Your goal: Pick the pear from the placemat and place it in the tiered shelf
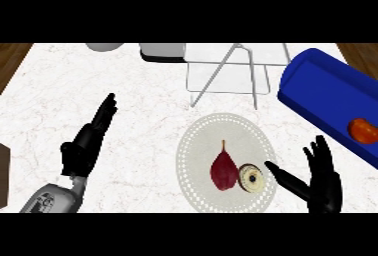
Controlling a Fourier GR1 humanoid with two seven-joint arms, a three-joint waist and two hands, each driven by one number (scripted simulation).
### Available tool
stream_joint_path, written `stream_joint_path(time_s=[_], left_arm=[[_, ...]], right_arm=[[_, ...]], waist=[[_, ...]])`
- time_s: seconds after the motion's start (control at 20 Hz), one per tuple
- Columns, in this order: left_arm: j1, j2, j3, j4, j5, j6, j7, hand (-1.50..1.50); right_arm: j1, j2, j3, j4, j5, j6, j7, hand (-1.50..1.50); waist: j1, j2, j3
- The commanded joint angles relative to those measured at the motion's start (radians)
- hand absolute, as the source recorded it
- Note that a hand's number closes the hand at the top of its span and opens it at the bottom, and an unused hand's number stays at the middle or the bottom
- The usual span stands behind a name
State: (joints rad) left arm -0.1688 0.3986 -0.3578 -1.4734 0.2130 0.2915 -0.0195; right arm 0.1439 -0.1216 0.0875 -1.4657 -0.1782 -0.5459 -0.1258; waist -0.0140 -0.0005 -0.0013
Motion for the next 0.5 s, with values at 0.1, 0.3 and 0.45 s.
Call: stream_joint_path(time_s=[0.1,0.3,0.45], left_arm=[[-0.024,-0.015,0.018,0.037,0.0,-0.028,-0.001,0.0],[-0.048,-0.062,-0.011,0.063,-0.047,-0.006,0.011,0.0],[-0.046,-0.052,0.015,0.058,-0.027,-0.024,0.003,0.0]], right_arm=[[-0.015,-0.164,0.153,-0.222,0.149,0.0,0.353,-1.5],[-0.134,-0.248,0.181,-0.267,0.209,0.034,0.623,-1.5],[-0.153,-0.375,0.19,-0.36,0.206,0.156,0.79,-1.5]], waist=[[0.009,-0.002,-0.002],[0.015,0.001,-0.002],[0.013,-0.002,-0.002]])
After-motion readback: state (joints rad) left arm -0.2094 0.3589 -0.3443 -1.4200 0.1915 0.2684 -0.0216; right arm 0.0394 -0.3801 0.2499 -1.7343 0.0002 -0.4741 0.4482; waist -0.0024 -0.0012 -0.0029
